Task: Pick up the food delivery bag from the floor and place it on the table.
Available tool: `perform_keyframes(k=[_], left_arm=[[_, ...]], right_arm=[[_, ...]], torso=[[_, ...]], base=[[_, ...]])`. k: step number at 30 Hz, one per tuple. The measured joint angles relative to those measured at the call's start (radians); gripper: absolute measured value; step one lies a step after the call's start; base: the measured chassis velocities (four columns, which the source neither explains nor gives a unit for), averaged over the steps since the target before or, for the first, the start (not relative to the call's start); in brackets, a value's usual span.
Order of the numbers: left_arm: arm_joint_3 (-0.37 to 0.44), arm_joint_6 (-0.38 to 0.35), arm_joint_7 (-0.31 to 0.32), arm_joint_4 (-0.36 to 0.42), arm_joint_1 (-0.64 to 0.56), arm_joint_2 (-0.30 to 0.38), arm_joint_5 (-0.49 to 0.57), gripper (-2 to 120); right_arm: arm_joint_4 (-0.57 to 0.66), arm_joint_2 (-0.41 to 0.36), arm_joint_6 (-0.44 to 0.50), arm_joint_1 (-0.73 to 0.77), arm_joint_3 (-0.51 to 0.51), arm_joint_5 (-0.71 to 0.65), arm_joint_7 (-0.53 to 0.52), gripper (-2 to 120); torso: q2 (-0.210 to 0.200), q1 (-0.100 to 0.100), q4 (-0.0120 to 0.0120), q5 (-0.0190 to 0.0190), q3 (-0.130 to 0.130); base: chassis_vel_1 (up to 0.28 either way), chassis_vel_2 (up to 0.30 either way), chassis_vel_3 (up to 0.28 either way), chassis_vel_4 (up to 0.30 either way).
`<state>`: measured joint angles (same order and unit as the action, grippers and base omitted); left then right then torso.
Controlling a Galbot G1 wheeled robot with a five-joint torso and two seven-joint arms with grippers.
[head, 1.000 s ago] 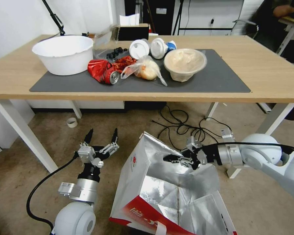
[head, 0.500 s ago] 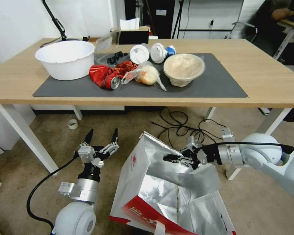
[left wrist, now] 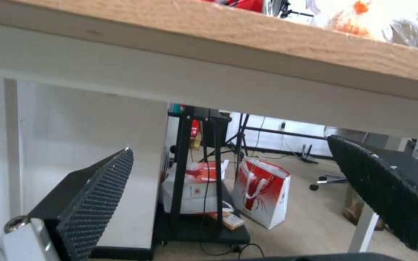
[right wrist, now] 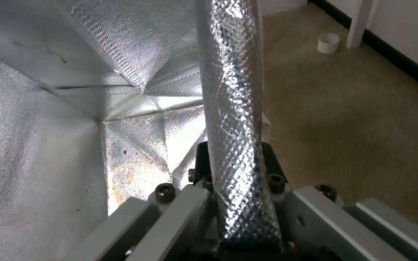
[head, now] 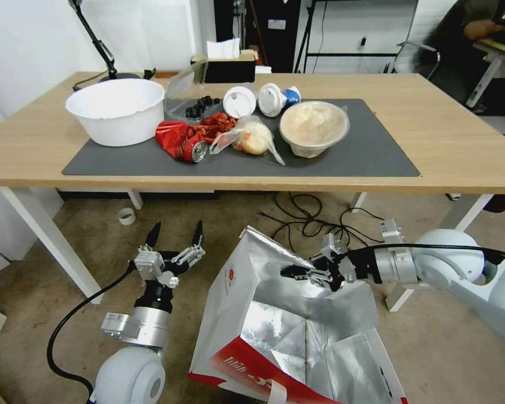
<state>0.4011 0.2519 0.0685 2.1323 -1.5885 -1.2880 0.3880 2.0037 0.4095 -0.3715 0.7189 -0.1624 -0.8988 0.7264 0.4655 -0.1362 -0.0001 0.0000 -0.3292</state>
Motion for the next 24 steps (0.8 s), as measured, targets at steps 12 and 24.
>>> perform_keyframes(k=[12,24], left_arm=[[0.001,0.0,0.0,0.001,-0.001,0.002,-0.001,100],[0.001,-0.002,0.0,0.005,-0.002,0.002,-0.002,100]], right_arm=[[0.001,0.002,0.0,0.002,0.0,0.003,0.003,0],[0.002,0.001,-0.001,0.002,-0.001,0.003,0.007,0]], torso=[[0.049,-0.018,0.0001,0.0,-0.031],[0.096,-0.036,0.0,0.0,-0.06]], base=[[0.0,0.0,0.0,0.0],[0.0,0.0,0.0,0.0]])
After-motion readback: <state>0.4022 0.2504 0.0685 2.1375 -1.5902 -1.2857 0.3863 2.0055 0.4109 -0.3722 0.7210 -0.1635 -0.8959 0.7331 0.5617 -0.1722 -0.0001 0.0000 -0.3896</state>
